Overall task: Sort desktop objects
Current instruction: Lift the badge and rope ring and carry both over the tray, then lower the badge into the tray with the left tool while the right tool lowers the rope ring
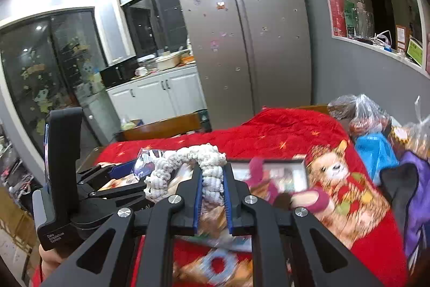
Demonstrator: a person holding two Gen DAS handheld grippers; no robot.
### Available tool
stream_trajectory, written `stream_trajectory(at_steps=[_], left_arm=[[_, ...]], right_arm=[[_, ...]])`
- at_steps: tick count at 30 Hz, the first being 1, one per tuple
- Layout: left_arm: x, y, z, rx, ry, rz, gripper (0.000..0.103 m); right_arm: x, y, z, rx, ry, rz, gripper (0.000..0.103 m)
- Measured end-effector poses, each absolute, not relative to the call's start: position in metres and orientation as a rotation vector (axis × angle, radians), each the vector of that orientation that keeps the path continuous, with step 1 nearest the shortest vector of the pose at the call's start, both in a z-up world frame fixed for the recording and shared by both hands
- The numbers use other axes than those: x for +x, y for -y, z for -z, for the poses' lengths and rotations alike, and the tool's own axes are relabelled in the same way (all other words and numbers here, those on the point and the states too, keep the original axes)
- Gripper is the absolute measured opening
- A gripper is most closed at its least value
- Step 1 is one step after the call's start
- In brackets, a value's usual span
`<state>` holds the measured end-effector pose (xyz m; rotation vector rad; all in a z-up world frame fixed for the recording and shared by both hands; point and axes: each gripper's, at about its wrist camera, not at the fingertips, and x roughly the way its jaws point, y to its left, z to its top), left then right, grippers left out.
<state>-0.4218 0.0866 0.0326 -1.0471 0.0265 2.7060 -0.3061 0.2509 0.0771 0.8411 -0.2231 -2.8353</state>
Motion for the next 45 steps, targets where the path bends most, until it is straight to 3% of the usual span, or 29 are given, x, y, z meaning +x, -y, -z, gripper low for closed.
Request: stream_trajectory(at_steps=[5, 13, 24, 45], left_arm=[[-0.450, -0.102, -0.016, -1.029, -0.034, -2.703, 0.059], [-0.466, -0.133, 0.018, -0.994, -0.246, -2.683, 0.059], [-0.481, -0.148, 0.052, -1.078, -0.197, -2.604, 0.059], [-0.484, -0.147, 0.065, -1.140, -0.233, -2.585, 0.059]], right_arm=[[-0.347, -0.282, -0.063, 0.851, 0.259, 2.883, 0.014], [-0.396, -0.327, -0.023, 0.970, 0.298, 2.934, 0.014], [-0.429, -0.339, 0.022, 1.093, 0.330, 2.926, 0.014], [-0.435, -0.333, 0.036, 1.180, 0.272, 2.916, 0.014]])
